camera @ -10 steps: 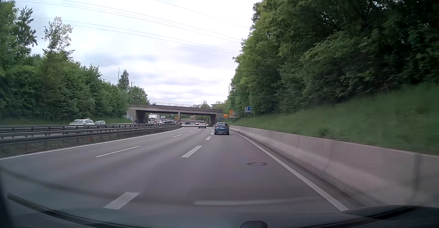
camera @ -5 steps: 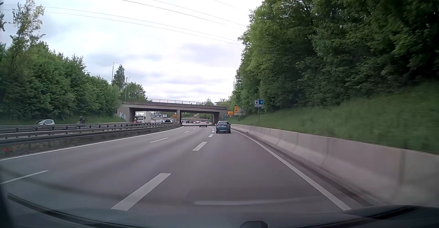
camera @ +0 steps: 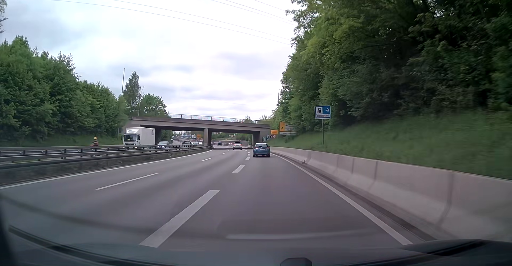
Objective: Follow the waypoints while adhering to traffic rules and regulations
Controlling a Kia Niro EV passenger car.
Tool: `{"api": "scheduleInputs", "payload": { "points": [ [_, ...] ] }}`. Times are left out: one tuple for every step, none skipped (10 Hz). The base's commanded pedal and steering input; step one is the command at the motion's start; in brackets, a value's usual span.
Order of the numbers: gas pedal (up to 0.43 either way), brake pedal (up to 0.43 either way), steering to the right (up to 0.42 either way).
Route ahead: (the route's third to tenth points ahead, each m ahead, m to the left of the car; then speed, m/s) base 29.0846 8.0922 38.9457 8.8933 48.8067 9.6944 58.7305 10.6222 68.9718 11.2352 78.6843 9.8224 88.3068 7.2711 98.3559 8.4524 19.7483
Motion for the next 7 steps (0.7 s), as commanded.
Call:
{"api": "scheduleInputs", "payload": {
  "points": [
    [0.130,0.000,-0.009],
    [0.118,0.000,-0.008],
    [0.110,0.000,-0.008],
    [0.098,0.000,-0.008],
    [0.098,0.000,-0.008],
    [0.087,0.000,-0.008],
    [0.087,0.000,-0.008]
  ]
}}
